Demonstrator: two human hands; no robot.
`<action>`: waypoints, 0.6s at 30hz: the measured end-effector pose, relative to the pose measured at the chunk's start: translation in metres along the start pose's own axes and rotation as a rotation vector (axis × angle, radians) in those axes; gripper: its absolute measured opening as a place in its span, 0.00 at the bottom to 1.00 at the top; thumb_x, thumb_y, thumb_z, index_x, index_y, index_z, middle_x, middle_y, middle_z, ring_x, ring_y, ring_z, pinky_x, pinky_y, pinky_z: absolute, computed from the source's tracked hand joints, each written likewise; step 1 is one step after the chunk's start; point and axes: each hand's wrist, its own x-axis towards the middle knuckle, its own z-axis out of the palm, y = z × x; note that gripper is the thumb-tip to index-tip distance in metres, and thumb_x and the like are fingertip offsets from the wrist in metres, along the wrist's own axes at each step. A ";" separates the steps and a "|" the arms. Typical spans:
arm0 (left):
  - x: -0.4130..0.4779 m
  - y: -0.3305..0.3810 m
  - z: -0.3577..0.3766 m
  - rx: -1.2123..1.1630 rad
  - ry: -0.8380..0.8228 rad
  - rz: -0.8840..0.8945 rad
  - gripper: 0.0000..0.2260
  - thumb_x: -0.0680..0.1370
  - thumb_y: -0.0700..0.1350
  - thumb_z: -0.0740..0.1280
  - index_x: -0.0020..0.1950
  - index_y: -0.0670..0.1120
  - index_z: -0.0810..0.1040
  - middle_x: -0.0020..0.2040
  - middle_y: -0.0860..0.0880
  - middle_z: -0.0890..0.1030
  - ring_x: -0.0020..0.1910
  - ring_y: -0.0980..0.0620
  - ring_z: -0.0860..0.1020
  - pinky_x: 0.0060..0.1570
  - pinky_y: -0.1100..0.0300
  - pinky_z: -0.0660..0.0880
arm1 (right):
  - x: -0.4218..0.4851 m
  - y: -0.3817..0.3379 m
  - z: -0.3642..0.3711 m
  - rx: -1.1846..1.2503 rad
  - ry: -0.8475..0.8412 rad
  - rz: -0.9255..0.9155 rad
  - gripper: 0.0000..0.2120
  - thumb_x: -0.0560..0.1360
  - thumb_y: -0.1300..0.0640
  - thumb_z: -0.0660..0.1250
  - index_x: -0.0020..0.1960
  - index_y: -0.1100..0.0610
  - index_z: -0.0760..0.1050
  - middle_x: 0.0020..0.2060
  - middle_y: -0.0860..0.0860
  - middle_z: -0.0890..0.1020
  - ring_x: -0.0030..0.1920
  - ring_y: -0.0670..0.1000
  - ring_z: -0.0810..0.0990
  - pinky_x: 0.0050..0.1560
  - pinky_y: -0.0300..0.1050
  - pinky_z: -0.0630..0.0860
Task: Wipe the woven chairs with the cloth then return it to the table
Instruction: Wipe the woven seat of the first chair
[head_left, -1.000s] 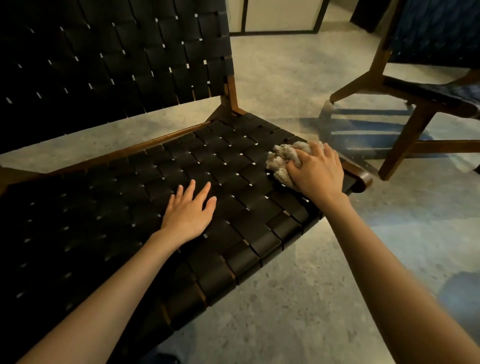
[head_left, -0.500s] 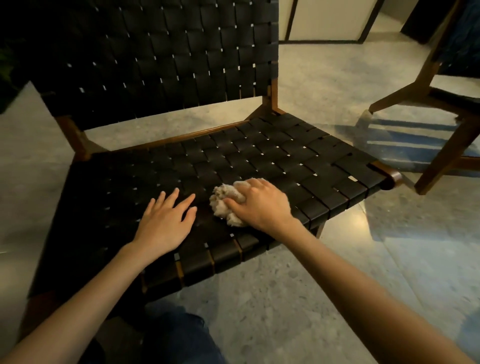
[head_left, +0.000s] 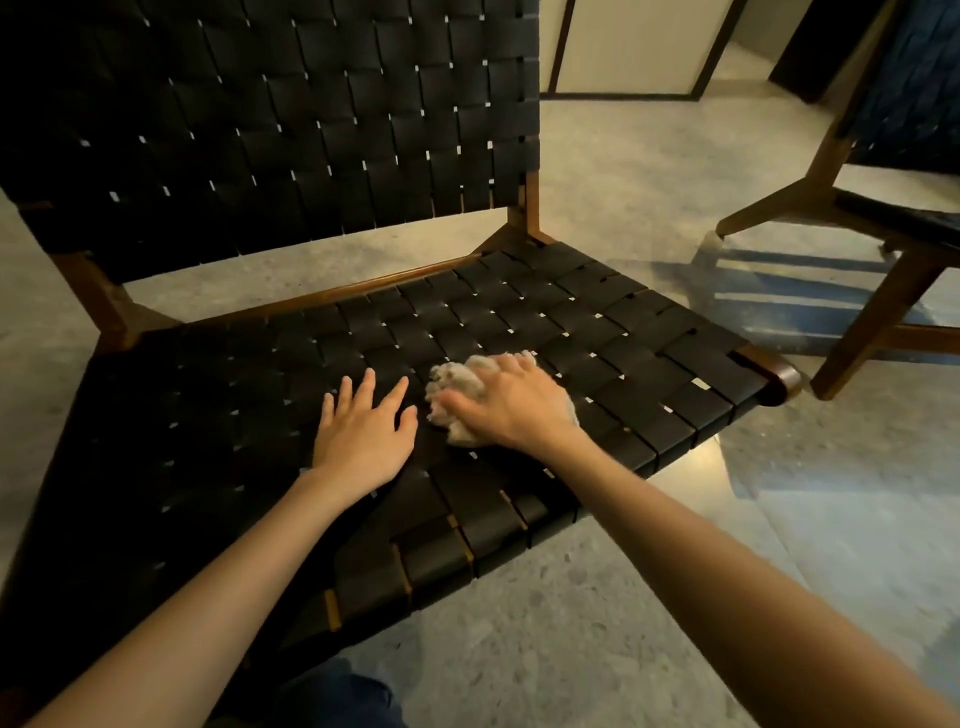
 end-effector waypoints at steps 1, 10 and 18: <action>0.004 0.000 0.001 0.009 0.001 -0.011 0.23 0.82 0.57 0.46 0.77 0.56 0.50 0.78 0.45 0.47 0.77 0.43 0.44 0.73 0.46 0.42 | 0.002 0.000 0.001 -0.028 0.009 -0.043 0.34 0.73 0.29 0.53 0.69 0.50 0.69 0.66 0.56 0.72 0.67 0.58 0.67 0.66 0.53 0.65; 0.045 -0.008 0.005 0.022 0.005 -0.027 0.22 0.81 0.60 0.44 0.76 0.63 0.46 0.78 0.47 0.44 0.76 0.43 0.41 0.72 0.44 0.38 | 0.069 0.094 -0.034 -0.304 0.131 0.330 0.25 0.80 0.39 0.48 0.74 0.47 0.60 0.76 0.56 0.57 0.75 0.65 0.50 0.74 0.60 0.48; 0.066 -0.018 0.006 0.030 0.041 -0.044 0.23 0.81 0.59 0.44 0.77 0.60 0.46 0.78 0.47 0.44 0.76 0.44 0.41 0.72 0.44 0.39 | 0.094 -0.007 0.020 -0.046 0.009 -0.039 0.28 0.78 0.36 0.50 0.74 0.47 0.61 0.75 0.54 0.61 0.75 0.60 0.56 0.74 0.54 0.53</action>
